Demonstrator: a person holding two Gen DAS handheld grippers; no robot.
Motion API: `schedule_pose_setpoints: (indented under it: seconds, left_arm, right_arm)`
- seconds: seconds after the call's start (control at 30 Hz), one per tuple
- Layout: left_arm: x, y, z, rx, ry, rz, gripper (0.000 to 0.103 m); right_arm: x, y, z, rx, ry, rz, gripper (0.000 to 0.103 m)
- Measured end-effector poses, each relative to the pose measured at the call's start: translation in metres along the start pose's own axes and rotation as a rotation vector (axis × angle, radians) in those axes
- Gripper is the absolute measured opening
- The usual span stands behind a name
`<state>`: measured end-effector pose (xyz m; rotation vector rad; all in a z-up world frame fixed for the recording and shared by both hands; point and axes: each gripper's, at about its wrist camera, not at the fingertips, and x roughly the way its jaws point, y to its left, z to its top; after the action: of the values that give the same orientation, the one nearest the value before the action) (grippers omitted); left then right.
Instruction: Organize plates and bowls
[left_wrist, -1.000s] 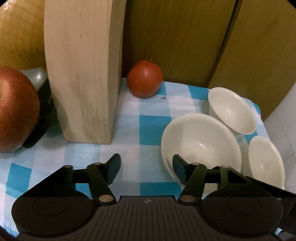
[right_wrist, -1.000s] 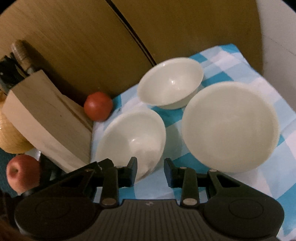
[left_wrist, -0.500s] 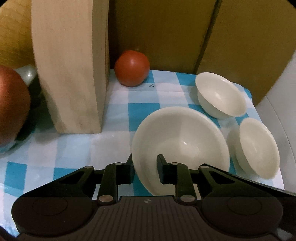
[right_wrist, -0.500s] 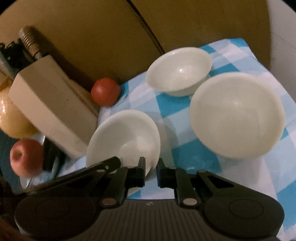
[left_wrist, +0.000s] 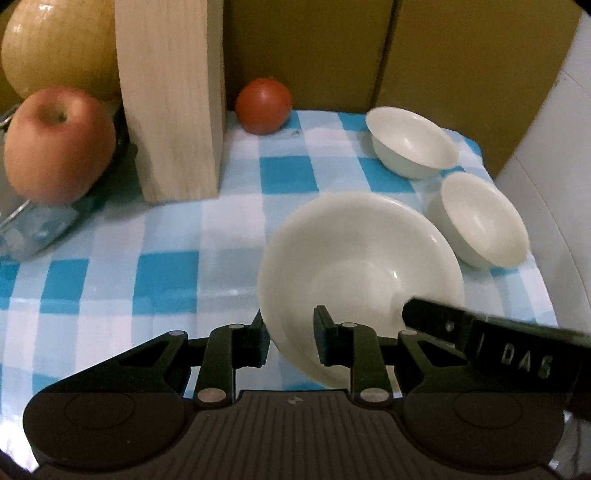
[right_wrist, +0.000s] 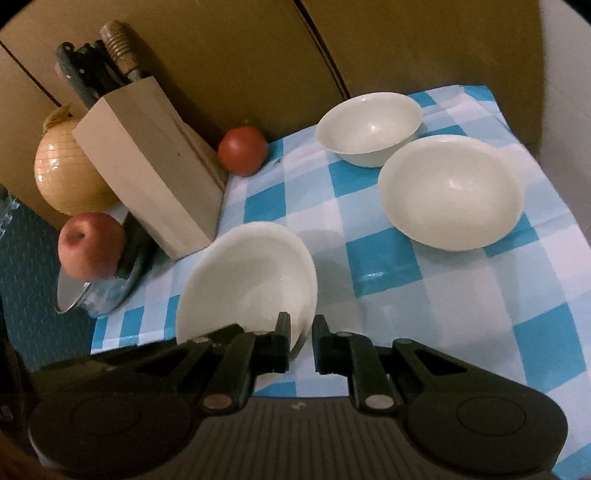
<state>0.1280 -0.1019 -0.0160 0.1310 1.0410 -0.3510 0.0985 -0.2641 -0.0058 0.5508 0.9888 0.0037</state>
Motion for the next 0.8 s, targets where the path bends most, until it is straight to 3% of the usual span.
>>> schedule_pose_setpoints:
  seconds: [0.5, 0.8]
  left_arm:
    - [-0.001, -0.006, -0.022, 0.018, 0.063, 0.010, 0.035]
    - [0.003, -0.009, -0.023, 0.042, 0.056, 0.027, 0.048]
  right_arm:
    - [0.005, -0.006, -0.016, 0.009, 0.063, -0.005, 0.014]
    - [0.007, -0.015, -0.014, 0.024, 0.049, -0.016, 0.016]
